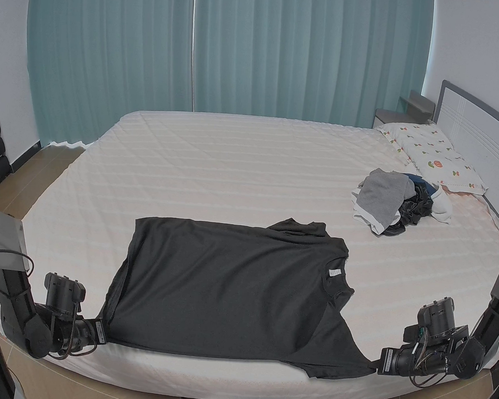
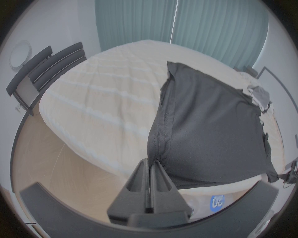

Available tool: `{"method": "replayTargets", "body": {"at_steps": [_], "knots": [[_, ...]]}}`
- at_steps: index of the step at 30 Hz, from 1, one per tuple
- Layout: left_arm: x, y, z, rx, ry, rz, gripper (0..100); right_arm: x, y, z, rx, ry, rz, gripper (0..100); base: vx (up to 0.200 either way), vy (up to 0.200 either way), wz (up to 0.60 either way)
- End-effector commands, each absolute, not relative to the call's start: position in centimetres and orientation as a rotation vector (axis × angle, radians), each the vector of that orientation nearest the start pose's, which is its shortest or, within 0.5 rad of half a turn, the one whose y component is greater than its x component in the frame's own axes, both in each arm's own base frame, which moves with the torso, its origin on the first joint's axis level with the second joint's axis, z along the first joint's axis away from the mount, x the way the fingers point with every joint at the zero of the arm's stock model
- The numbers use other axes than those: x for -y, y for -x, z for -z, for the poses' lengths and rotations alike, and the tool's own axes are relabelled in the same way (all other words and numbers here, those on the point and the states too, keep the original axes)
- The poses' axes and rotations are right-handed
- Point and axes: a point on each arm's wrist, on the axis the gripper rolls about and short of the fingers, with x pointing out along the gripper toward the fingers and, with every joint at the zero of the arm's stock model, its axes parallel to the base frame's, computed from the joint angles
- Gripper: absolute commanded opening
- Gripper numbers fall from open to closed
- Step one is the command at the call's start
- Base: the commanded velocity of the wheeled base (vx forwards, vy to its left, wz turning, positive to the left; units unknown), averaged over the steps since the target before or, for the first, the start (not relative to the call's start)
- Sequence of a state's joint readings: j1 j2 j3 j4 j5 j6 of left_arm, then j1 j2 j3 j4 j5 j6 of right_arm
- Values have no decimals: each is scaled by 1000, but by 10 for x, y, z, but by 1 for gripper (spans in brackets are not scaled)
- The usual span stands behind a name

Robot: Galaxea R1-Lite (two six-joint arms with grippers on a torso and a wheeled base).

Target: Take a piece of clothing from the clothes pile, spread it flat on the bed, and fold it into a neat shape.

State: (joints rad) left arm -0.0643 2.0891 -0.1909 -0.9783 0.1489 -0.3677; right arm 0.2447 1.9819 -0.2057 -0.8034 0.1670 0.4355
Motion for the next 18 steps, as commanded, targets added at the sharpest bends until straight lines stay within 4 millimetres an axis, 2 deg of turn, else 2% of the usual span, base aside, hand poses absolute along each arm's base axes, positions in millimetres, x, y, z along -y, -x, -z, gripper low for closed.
{"method": "replayTargets", "body": {"at_steps": [1,10,11,13,14,18], "knots": [[18,-214,30,-1003,196,-232,0,-55,-203,13,-1131,-332,-134,0,0,0,0],[25,-206,47,-1084,96,-285,0,-53,-197,25,-1190,-270,-134,0,0,0,0],[27,-205,49,-1091,93,-278,0,-56,-195,29,-1213,-254,-139,100,0,0,0],[28,-205,49,-1089,94,-277,0,-57,-196,31,-1215,-251,-143,100,0,0,0],[28,-205,49,-1089,94,-277,100,-57,-196,31,-1213,-252,-143,100,0,0,0],[28,-207,47,-1070,105,-277,100,-56,-199,25,-1169,-258,-139,100,0,0,0]]}}
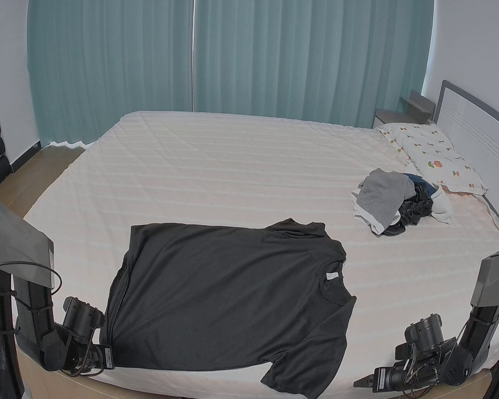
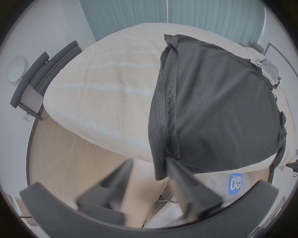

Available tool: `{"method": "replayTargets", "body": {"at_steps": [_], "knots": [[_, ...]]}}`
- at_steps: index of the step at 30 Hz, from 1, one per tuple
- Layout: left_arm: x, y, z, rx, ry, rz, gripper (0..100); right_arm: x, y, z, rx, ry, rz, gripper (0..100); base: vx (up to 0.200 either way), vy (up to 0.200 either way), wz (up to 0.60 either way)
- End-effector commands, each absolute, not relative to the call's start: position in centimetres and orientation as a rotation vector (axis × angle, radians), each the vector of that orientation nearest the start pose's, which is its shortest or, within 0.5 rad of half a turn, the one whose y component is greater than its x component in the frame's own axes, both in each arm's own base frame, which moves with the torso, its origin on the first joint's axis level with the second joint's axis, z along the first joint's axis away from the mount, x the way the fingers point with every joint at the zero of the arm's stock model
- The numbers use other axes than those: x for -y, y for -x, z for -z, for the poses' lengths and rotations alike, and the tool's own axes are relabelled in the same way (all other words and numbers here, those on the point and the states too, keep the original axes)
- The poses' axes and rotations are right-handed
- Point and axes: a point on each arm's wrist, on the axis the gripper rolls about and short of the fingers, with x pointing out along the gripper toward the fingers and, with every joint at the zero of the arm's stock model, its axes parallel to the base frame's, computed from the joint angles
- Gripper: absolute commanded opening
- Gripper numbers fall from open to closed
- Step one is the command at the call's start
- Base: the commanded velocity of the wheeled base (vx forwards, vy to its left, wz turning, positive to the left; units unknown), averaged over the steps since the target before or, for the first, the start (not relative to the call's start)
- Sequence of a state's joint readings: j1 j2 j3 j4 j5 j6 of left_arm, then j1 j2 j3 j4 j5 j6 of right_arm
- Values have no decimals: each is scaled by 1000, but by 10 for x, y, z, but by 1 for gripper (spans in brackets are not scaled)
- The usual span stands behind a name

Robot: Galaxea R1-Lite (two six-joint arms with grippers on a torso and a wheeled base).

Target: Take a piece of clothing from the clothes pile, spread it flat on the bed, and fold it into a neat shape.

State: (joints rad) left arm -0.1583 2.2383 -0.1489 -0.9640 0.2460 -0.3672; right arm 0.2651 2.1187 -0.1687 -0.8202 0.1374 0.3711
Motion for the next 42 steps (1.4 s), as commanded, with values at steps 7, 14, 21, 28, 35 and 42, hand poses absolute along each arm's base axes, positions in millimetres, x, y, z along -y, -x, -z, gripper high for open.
{"method": "replayTargets", "body": {"at_steps": [7,14,21,28,35,42], "knots": [[20,-215,15,-923,167,-289,100,-53,-225,-9,-968,-411,-107,100,0,0,0],[-1,-233,0,-825,262,-319,100,-70,-263,7,-918,-577,-89,100,0,0,0],[0,-249,-4,-796,465,-233,100,-91,-283,31,-923,-649,-88,100,0,0,0],[2,-255,-4,-802,580,-194,100,-97,-280,41,-957,-598,-104,100,0,0,0],[4,-262,-6,-816,730,-125,100,-97,-280,43,-959,-595,-106,0,0,0,0],[4,-265,-1,-825,749,-134,100,-95,-276,43,-972,-594,-96,0,0,0,0]]}}
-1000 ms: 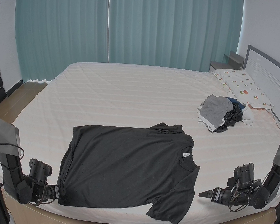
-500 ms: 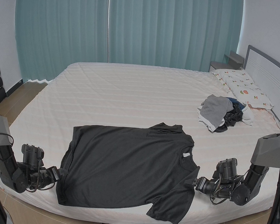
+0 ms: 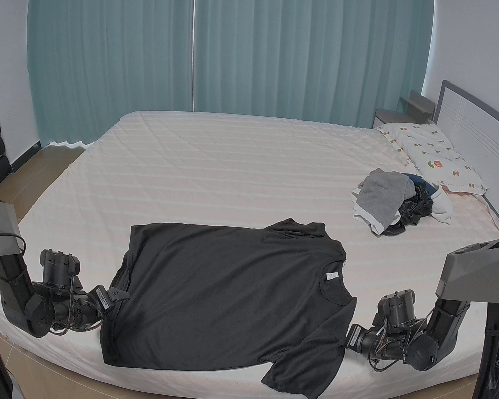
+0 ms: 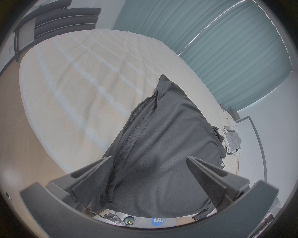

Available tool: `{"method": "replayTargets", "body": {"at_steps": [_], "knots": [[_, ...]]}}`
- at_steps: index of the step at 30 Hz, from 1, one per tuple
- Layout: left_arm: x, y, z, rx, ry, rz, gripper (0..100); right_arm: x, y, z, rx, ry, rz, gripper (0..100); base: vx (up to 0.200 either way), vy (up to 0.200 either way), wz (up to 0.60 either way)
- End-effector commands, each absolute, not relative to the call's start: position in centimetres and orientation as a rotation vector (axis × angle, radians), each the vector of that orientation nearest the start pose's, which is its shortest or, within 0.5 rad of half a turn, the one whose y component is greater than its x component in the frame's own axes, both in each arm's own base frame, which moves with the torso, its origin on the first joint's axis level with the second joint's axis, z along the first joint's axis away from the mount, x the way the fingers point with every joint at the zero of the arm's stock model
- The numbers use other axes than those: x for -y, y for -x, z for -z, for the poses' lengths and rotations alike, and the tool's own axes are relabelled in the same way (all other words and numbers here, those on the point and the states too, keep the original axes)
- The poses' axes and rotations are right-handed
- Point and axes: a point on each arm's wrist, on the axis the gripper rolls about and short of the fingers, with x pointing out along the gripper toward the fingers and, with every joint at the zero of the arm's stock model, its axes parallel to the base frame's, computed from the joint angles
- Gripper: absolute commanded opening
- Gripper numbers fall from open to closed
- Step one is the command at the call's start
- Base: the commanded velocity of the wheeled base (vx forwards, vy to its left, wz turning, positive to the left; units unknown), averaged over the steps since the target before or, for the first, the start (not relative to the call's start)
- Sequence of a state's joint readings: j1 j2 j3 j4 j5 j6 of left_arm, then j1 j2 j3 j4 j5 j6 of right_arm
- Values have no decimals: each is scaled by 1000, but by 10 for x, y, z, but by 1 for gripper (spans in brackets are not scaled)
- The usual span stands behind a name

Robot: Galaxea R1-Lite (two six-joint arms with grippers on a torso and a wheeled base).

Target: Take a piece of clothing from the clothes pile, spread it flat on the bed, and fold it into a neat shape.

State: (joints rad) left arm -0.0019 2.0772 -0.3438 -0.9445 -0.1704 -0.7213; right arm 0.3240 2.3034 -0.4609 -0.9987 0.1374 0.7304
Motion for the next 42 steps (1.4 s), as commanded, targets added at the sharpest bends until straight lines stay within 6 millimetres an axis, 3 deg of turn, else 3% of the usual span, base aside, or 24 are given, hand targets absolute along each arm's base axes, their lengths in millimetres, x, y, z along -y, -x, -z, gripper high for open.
{"method": "replayTargets", "body": {"at_steps": [1,19,31,32,42], "knots": [[4,-266,0,-828,749,-135,100,-93,-273,42,-974,-595,-92,0,0,0,0],[5,-267,14,-871,731,-153,100,-64,-231,26,-1020,-437,-100,0,0,0,0],[5,-264,15,-884,716,-150,100,-68,-219,36,-1088,-379,-121,0,0,0,0],[5,-264,17,-890,706,-147,100,-68,-218,36,-1092,-376,-122,100,0,0,0],[4,-263,21,-907,677,-148,100,-66,-227,25,-1005,-405,-124,100,0,0,0]]}}
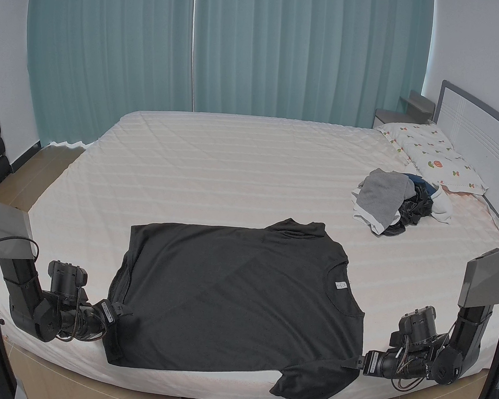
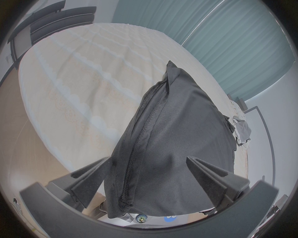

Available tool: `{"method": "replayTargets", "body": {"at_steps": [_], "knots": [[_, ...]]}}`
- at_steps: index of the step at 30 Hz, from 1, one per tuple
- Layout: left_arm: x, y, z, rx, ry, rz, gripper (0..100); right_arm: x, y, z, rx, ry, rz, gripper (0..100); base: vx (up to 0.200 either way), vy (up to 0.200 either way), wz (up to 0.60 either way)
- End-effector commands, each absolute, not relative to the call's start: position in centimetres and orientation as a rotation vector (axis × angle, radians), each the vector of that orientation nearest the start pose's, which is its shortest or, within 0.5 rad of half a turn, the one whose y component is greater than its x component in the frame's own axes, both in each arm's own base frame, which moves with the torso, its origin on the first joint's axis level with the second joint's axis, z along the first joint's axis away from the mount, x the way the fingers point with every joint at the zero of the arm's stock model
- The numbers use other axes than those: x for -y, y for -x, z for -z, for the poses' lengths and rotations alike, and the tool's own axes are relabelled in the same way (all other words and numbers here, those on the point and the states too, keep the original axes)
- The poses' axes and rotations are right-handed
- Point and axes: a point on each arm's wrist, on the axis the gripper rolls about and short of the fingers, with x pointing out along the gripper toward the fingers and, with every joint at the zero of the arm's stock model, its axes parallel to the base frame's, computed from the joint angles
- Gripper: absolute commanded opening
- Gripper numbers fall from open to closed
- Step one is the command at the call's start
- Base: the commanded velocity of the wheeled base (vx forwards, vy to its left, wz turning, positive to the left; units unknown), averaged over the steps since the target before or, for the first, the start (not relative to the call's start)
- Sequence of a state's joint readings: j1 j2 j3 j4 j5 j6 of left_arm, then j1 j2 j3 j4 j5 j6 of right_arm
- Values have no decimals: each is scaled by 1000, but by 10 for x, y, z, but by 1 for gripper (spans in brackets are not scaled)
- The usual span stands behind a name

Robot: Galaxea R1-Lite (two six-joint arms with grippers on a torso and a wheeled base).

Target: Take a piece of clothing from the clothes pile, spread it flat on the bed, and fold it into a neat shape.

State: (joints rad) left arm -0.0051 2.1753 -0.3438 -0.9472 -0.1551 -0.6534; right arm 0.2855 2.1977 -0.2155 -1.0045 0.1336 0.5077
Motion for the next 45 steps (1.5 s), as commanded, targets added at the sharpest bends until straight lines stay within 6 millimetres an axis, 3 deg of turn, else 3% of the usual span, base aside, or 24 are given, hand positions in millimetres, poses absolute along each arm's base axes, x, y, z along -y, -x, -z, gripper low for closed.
{"method": "replayTargets", "body": {"at_steps": [1,6,15,21,36,45], "knots": [[4,-263,20,-902,675,-147,100,-63,-229,21,-980,-416,-119,100,0,0,0],[1,-261,15,-887,611,-118,100,-52,-240,8,-887,-463,-95,100,0,0,0],[4,-256,18,-908,584,-103,100,-50,-241,8,-881,-475,-92,100,0,0,0],[3,-256,19,-913,584,-108,100,-50,-243,6,-857,-480,-96,100,-200,0,0],[3,-258,16,-895,569,-109,100,-52,-243,7,-858,-486,-97,100,0,0,0],[-3,-265,16,-874,599,-134,100,-57,-241,7,-845,-476,-118,100,0,200,0]]}}
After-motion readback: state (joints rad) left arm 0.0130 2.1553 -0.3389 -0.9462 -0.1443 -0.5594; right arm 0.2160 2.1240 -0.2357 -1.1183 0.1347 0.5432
